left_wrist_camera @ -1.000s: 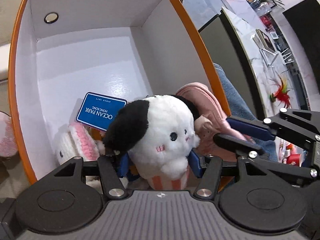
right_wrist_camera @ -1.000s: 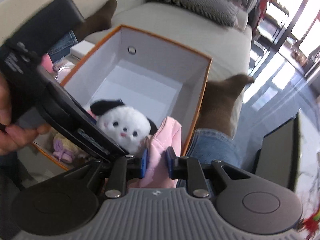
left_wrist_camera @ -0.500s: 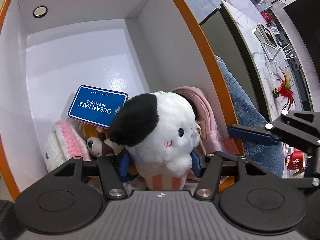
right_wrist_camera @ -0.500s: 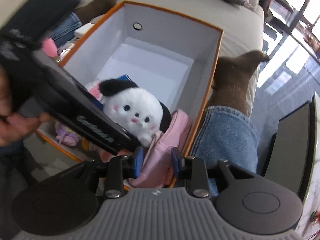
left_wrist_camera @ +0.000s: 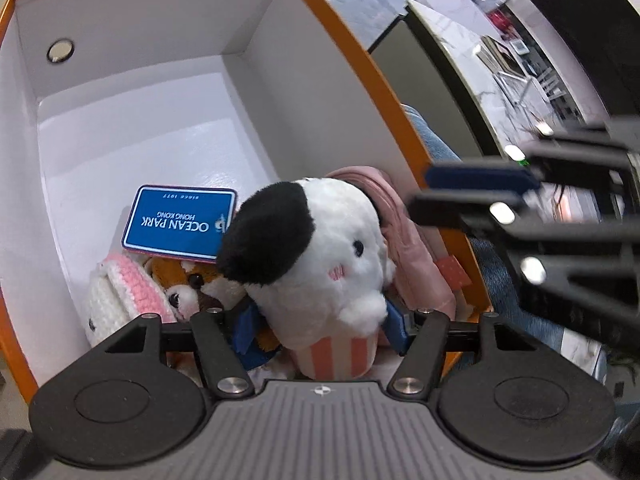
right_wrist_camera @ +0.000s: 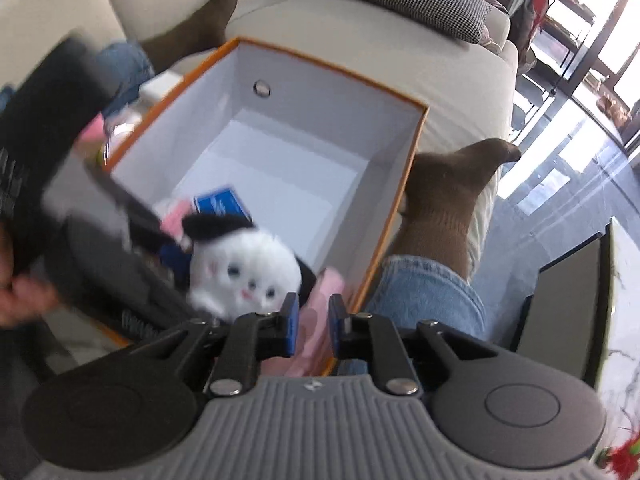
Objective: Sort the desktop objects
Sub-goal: 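Carry the puppy plush and pink pouch over the orange box and lower them in with both grippers, then open both grippers and withdraw them from the box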
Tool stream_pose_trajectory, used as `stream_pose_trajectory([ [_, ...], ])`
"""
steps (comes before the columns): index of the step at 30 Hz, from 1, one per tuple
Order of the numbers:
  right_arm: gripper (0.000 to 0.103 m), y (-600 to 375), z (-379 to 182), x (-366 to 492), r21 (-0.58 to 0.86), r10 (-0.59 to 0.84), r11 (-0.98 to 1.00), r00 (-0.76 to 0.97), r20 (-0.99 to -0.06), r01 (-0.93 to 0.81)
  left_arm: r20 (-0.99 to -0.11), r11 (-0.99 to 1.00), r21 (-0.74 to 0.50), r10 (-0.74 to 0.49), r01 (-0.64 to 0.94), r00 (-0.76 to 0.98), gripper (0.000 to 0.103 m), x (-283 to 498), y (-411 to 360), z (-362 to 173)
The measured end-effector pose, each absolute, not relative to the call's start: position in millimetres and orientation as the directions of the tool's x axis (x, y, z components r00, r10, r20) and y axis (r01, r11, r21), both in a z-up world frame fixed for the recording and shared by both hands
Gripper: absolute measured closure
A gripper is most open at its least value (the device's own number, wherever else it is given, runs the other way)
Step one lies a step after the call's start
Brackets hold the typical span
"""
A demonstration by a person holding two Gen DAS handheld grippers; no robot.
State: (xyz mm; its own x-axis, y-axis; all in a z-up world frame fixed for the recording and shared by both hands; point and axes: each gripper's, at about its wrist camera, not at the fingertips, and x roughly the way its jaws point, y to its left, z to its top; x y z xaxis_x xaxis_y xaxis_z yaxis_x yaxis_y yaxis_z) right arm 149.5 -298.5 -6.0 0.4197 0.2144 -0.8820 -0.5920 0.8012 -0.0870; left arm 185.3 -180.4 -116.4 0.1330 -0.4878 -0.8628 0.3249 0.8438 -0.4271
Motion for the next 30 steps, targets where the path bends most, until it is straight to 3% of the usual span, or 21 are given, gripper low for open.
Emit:
stream_pose_trajectory([
  [10,0.083,-281,-8,165,-0.014,0.275,0.793,0.379,-0.884,-0.609,-0.844,0.798,-0.431,-0.522,0.421,0.126,0.032,166,-148,-92],
  [12,0.065,-278,-5,165,0.011,0.305,0.789,0.377,-0.875,-0.614,-0.831,0.780,-0.435,-0.540,0.450,0.133,0.032,162,-138,-83],
  [17,0.055,-262,-8,169,0.026,0.339,0.764,0.366,-0.867,-0.645,-0.839,0.773,-0.338,-0.506,0.537,0.200,0.033,154,-124,-64],
  [30,0.059,-268,-39,175,0.027,0.294,0.737,0.285,-0.912,-0.675,-0.883,0.751,-0.102,-0.371,0.652,0.289,0.033,164,-158,-85],
])
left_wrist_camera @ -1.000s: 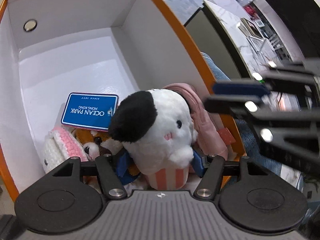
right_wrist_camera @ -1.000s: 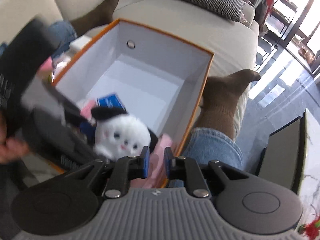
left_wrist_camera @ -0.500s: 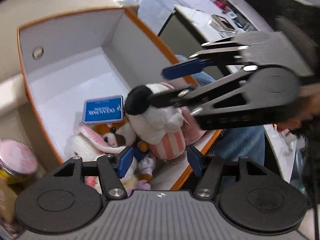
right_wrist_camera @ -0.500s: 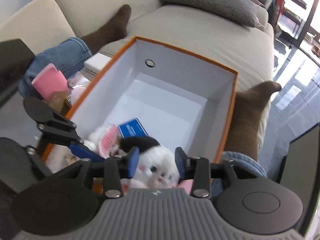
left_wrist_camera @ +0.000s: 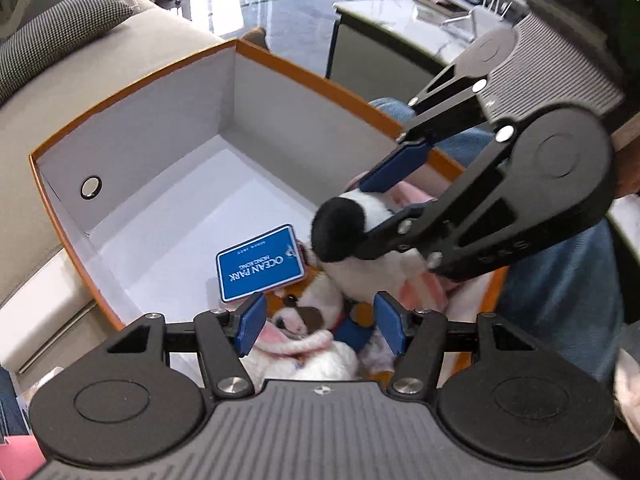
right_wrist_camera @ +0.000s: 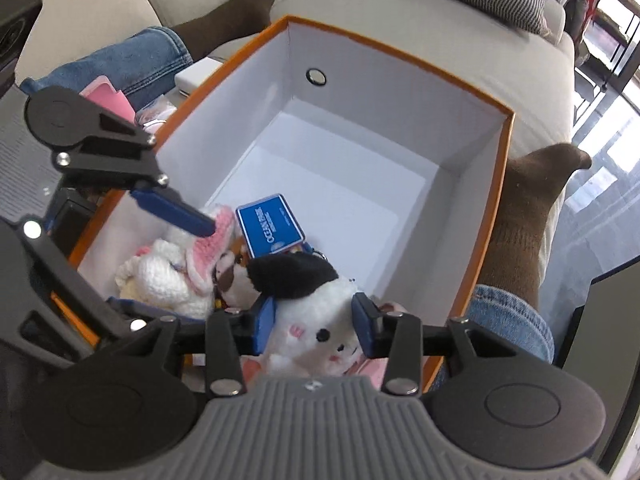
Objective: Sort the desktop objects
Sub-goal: 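Open both grippers and withdraw them from the box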
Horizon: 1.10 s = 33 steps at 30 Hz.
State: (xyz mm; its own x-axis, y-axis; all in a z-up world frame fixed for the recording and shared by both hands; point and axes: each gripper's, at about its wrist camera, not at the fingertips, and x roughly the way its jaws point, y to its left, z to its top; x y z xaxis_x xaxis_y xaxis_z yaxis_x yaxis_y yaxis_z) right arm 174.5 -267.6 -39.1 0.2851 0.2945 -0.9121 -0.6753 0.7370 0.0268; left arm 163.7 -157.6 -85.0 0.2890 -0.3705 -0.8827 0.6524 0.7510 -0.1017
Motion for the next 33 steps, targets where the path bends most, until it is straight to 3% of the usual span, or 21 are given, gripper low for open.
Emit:
stream_pose_trajectory([
  [1,0.059,-269,-41,177,0.040,0.299,0.740,0.274,-0.914,-0.672,-0.886,0.751,-0.103,-0.367,0.652,0.283,0.035,165,-159,-88],
  [4,0.060,-273,-47,183,0.075,0.315,0.742,0.247,-0.916,-0.666,-0.905,0.767,-0.109,-0.340,0.632,0.256,0.064,170,-160,-97],
  [8,0.060,-270,-57,187,0.085,0.316,0.731,0.225,-0.922,-0.677,-0.912,0.778,-0.079,-0.309,0.623,0.270,0.072,169,-160,-100],
  [17,0.060,-258,-66,193,0.079,0.307,0.698,0.198,-0.931,-0.712,-0.902,0.790,-0.086,-0.321,0.608,0.290,0.073,168,-153,-97],
  [25,0.045,-260,-38,165,-0.059,0.293,0.702,0.363,-0.884,-0.710,-0.794,0.833,-0.132,-0.413,0.537,0.445,0.071,129,-118,-42],
  [27,0.039,-268,-26,156,-0.082,0.296,0.729,0.420,-0.858,-0.680,-0.773,0.859,-0.123,-0.397,0.498,0.495,0.066,120,-108,-30],
  [30,0.039,-284,-15,151,-0.097,0.262,0.802,0.492,-0.830,-0.589,-0.771,0.917,-0.107,-0.321,0.385,0.550,0.049,112,-97,-20],
  [33,0.040,-301,-15,149,-0.060,0.224,0.877,0.516,-0.827,-0.476,-0.789,0.961,-0.119,-0.244,0.249,0.564,0.048,106,-78,-22],
])
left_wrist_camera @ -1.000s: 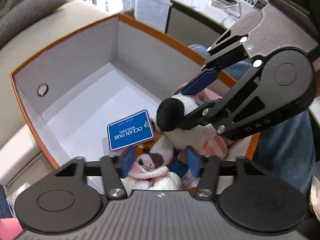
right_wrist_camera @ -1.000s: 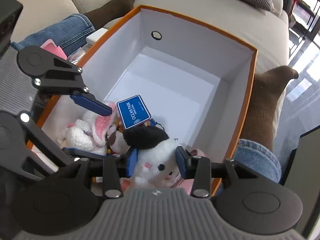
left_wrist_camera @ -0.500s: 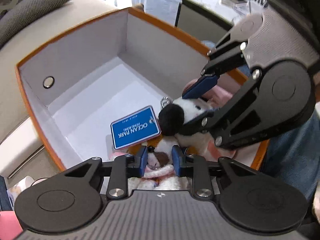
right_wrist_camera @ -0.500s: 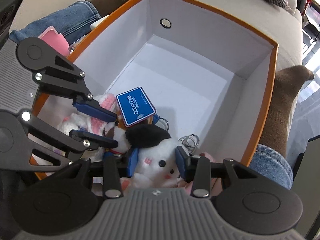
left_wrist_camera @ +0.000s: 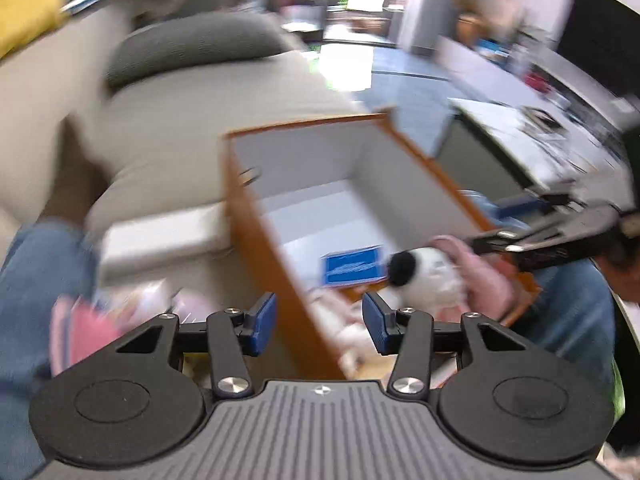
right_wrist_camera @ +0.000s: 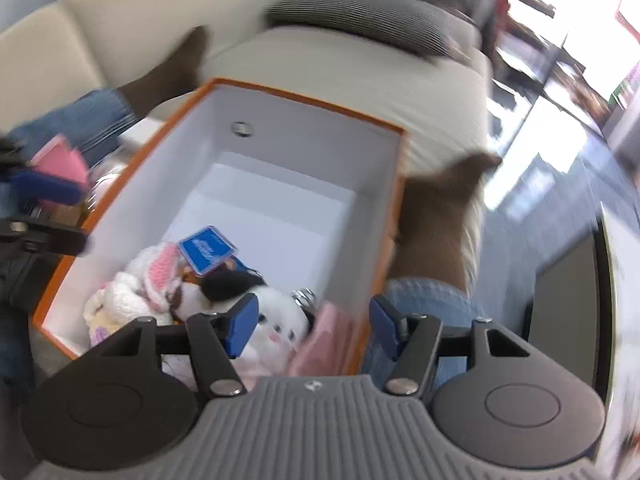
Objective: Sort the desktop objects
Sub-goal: 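Open both grippers and withdraw them from the box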
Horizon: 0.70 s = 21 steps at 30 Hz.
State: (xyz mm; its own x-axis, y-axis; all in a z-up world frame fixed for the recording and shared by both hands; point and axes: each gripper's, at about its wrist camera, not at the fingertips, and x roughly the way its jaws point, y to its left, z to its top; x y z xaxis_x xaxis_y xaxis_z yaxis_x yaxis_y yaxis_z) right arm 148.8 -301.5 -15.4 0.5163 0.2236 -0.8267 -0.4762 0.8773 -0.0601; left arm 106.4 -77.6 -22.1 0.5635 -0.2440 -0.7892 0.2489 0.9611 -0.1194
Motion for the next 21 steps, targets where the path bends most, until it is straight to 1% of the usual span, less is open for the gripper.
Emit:
stream_pose_trajectory([
  [1,0.041,-307,-18,147,-0.046,0.213,0.896,0.516,-0.830,-0.442,-0.795,0.970,-0.127,-0.225,0.208,0.564,0.045,104,-72,-24],
  [2,0.046,-311,-22,145,-0.032,0.204,0.909,0.510,-0.836,-0.416,-0.799,0.974,-0.135,-0.216,0.183,0.561,0.042,101,-64,-24],
  [3,0.049,-311,-26,144,-0.030,0.194,0.916,0.506,-0.841,-0.401,-0.807,0.977,-0.144,-0.209,0.160,0.552,0.042,100,-60,-27],
  [5,0.052,-315,-34,139,-0.024,0.172,0.932,0.497,-0.850,-0.362,-0.822,0.975,-0.170,-0.222,0.145,0.525,0.041,93,-53,-34],
  [6,0.055,-318,-36,137,-0.019,0.163,0.940,0.497,-0.852,-0.341,-0.829,0.972,-0.184,-0.232,0.143,0.510,0.040,92,-52,-37],
  [7,0.058,-323,-39,133,-0.011,0.158,0.947,0.498,-0.852,-0.320,-0.827,0.971,-0.195,-0.239,0.139,0.509,0.036,91,-52,-40],
  [9,0.073,-329,-45,130,0.030,0.172,0.957,0.479,-0.861,-0.290,-0.828,0.965,-0.220,-0.262,0.143,0.495,0.036,92,-53,-43],
  [10,0.077,-333,-46,129,0.056,0.188,0.959,0.474,-0.860,-0.279,-0.831,0.962,-0.234,-0.275,0.144,0.483,0.036,94,-55,-45],
  [12,0.082,-334,-48,126,0.080,0.198,0.964,0.480,-0.855,-0.255,-0.835,0.960,-0.239,-0.279,0.143,0.474,0.037,89,-55,-45],
  [13,0.084,-334,-48,125,0.074,0.189,0.967,0.487,-0.852,-0.244,-0.835,0.960,-0.241,-0.281,0.146,0.473,0.041,88,-56,-46],
  [14,0.088,-333,-48,123,0.068,0.180,0.969,0.491,-0.852,-0.237,-0.833,0.957,-0.251,-0.292,0.149,0.470,0.050,87,-56,-48],
  [15,0.090,-331,-49,122,0.059,0.169,0.971,0.493,-0.853,-0.231,-0.832,0.952,-0.262,-0.304,0.155,0.463,0.055,88,-56,-49],
  [16,0.091,-330,-49,120,0.048,0.159,0.972,0.494,-0.855,-0.230,-0.832,0.948,-0.273,-0.317,0.161,0.456,0.065,89,-56,-51],
  [17,0.092,-328,-49,118,0.044,0.155,0.972,0.491,-0.857,-0.230,-0.834,0.946,-0.280,-0.324,0.163,0.447,0.069,90,-57,-53],
  [18,0.092,-327,-48,115,0.042,0.151,0.973,0.486,-0.861,-0.228,-0.836,0.944,-0.284,-0.329,0.168,0.438,0.072,91,-58,-55],
  [19,0.093,-326,-48,112,0.040,0.148,0.973,0.481,-0.864,-0.228,-0.837,0.940,-0.294,-0.341,0.175,0.427,0.078,92,-59,-58],
  [20,0.095,-325,-47,107,0.038,0.147,0.973,0.477,-0.867,-0.230,-0.838,0.933,-0.312,-0.359,0.178,0.411,0.079,93,-59,-60],
  [21,0.096,-324,-47,103,0.037,0.143,0.973,0.474,-0.869,-0.227,-0.840,0.938,-0.299,-0.347,0.178,0.417,0.081,92,-60,-61],
])
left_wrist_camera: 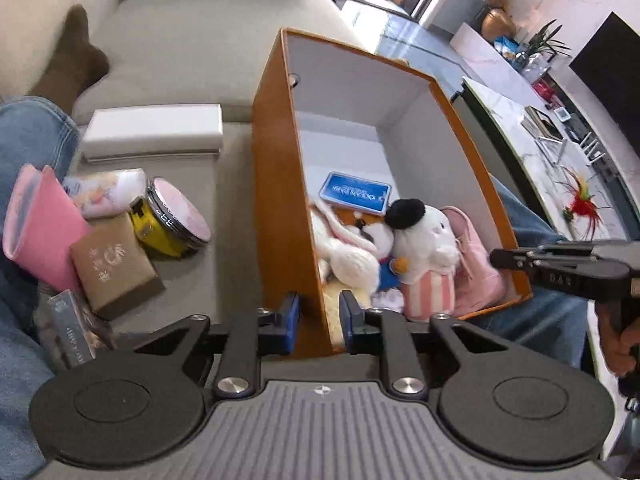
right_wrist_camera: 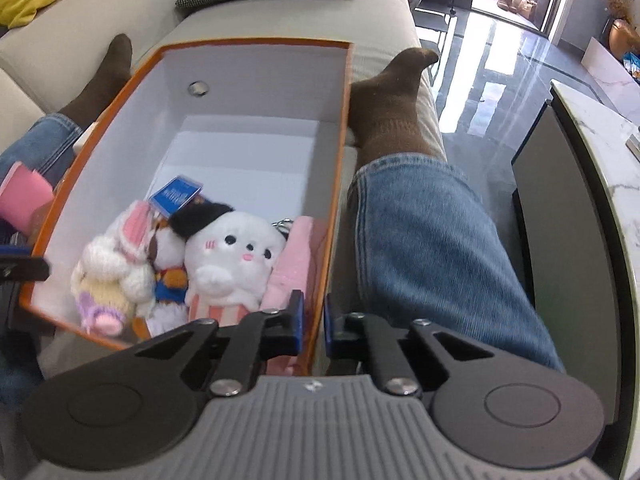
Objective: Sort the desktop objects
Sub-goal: 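Grasp the pink card wallet with the left gripper while the right grasps the dark card box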
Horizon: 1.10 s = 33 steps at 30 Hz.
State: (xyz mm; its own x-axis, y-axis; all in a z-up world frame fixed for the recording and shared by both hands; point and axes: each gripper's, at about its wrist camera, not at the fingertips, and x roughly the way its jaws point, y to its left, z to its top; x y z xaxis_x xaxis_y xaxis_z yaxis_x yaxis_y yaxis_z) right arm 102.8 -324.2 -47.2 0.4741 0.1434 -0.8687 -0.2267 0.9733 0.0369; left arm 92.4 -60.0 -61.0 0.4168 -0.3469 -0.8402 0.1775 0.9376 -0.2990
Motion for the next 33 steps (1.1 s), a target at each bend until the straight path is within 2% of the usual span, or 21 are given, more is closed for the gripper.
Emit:
stream_pose_trajectory([
  [13,0.095,-312,-36,77,-0.037,0.072,0.977,0.490,-0.869,-0.209,-0.821,0.932,-0.286,-0.358,0.224,0.444,0.080,80,-57,-52],
  [17,0.091,-309,-21,68,-0.071,0.059,0.974,0.546,-0.836,-0.214,-0.799,0.940,-0.241,-0.333,0.242,0.500,0.080,68,-51,-37],
  [19,0.083,-303,-13,63,-0.099,0.051,0.970,0.585,-0.810,-0.222,-0.787,0.944,-0.219,-0.321,0.247,0.527,0.080,61,-48,-30],
  [21,0.065,-296,-6,58,-0.103,0.068,0.966,0.616,-0.785,-0.238,-0.778,0.947,-0.206,-0.311,0.246,0.546,0.080,57,-44,-25],
  [23,0.063,-285,-1,55,-0.097,0.099,0.959,0.632,-0.769,-0.268,-0.768,0.948,-0.206,-0.311,0.243,0.559,0.080,53,-37,-20],
  [26,0.049,-265,2,52,-0.079,0.154,0.943,0.634,-0.758,-0.323,-0.757,0.952,-0.206,-0.301,0.225,0.580,0.080,49,-25,-15],
  [30,0.043,-237,4,47,-0.080,0.219,0.921,0.675,-0.704,-0.381,-0.735,0.961,-0.201,-0.276,0.189,0.620,0.080,40,-3,-8],
  [33,0.043,-214,6,46,-0.084,0.238,0.914,0.690,-0.683,-0.397,-0.718,0.970,-0.177,-0.241,0.164,0.653,0.077,34,13,-4],
])
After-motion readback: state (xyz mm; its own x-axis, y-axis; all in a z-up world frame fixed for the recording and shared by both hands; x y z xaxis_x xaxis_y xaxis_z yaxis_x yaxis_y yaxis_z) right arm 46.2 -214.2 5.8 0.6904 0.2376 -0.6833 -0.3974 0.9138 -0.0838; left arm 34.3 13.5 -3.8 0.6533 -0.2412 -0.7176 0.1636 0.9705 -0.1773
